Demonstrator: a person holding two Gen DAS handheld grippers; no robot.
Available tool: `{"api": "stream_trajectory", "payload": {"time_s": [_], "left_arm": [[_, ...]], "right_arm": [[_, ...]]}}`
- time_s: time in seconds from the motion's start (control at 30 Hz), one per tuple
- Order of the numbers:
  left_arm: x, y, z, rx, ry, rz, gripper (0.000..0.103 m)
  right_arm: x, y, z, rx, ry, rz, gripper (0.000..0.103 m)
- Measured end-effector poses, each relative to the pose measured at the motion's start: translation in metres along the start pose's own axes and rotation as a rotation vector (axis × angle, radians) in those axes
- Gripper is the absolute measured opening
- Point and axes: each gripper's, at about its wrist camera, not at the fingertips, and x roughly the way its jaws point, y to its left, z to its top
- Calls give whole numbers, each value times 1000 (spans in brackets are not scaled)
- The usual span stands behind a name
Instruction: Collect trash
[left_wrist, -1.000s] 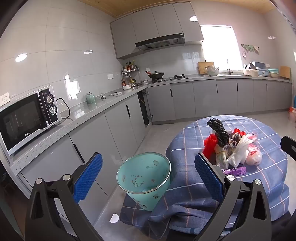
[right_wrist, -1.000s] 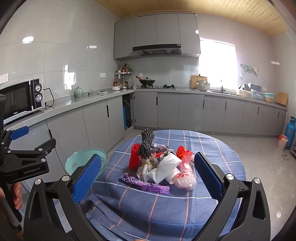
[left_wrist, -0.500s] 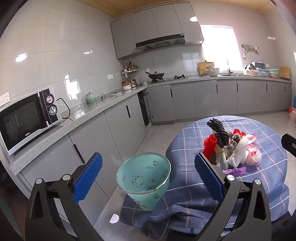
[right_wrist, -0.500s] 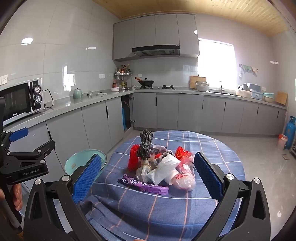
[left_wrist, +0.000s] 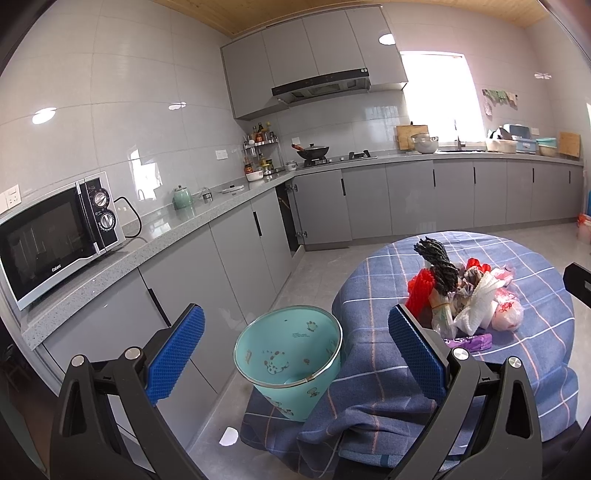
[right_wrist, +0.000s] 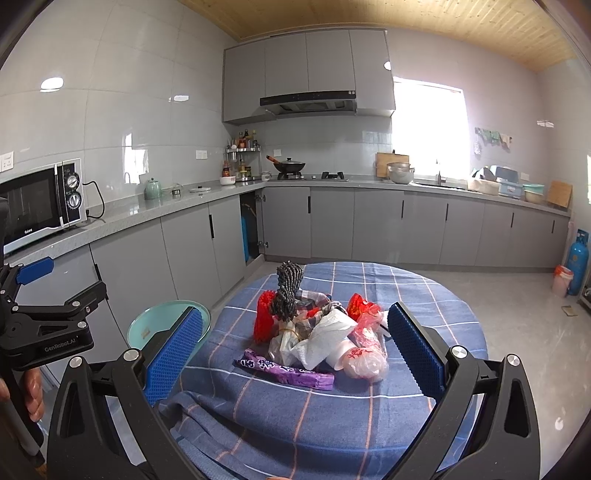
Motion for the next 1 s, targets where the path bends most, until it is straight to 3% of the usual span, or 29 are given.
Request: {"api": "stream_trajectory", "payload": {"time_s": [1.0], "left_arm": [[1, 3, 0, 1, -1, 3, 98]], "right_arm": [[0, -1, -1, 3, 0, 1, 99]]}}
